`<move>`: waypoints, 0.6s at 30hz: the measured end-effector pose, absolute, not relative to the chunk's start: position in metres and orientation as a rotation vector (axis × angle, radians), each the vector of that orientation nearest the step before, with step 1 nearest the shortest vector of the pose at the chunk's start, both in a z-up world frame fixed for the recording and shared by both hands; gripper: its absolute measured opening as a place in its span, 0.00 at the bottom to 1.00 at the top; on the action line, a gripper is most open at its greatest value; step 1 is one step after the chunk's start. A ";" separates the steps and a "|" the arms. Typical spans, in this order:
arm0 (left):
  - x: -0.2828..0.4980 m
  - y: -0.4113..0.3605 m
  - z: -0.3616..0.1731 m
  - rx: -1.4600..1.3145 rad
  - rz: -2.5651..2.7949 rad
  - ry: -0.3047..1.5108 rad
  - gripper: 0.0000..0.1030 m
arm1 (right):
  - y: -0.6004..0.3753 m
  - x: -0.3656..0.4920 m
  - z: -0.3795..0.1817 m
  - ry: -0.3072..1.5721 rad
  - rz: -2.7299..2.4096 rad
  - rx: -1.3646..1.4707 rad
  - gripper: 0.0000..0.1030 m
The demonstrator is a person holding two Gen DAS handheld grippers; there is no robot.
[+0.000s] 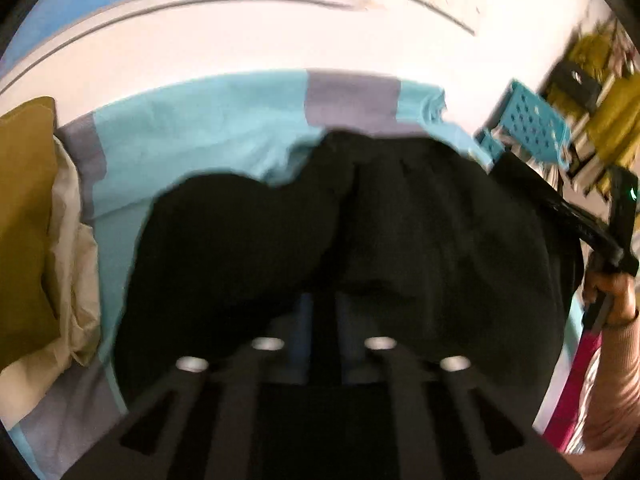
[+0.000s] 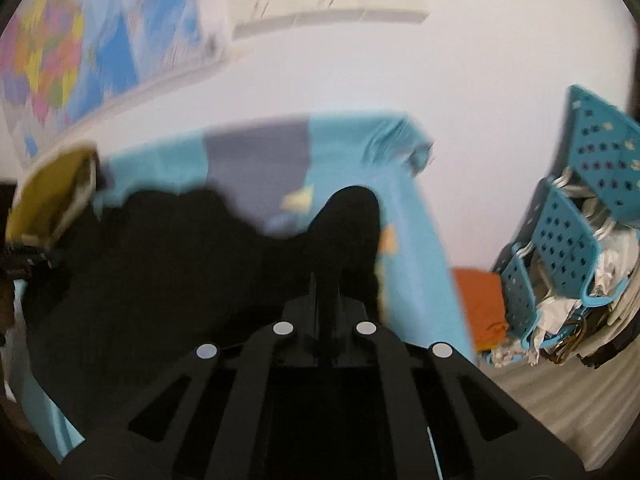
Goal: Fold large clothes
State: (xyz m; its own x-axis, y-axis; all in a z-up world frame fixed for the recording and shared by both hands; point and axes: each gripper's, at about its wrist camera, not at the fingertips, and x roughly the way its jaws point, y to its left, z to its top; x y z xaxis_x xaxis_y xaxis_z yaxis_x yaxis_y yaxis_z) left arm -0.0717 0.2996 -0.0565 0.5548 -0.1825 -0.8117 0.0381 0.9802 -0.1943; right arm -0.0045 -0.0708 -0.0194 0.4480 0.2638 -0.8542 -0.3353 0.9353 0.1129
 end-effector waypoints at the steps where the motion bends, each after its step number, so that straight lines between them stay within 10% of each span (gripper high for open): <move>1: -0.071 0.300 -0.051 -0.145 -0.100 0.943 0.03 | -0.081 -0.004 -0.010 0.998 0.356 -0.014 0.02; 6: -0.072 0.319 -0.044 -0.172 -0.050 0.919 0.07 | -0.087 0.011 -0.041 1.103 0.308 0.018 0.03; 11: -0.079 0.313 -0.053 -0.149 -0.090 0.951 0.61 | -0.082 0.007 -0.044 1.116 0.301 0.015 0.18; 14: -0.080 0.304 -0.054 -0.107 -0.107 0.943 0.68 | -0.087 0.002 -0.034 1.100 0.291 0.047 0.34; 16: -0.074 0.298 -0.060 -0.064 -0.089 0.946 0.61 | -0.085 -0.005 -0.023 1.067 0.314 0.051 0.39; 18: -0.067 0.297 -0.067 -0.033 -0.065 0.973 0.29 | -0.079 -0.012 -0.010 1.032 0.338 0.039 0.47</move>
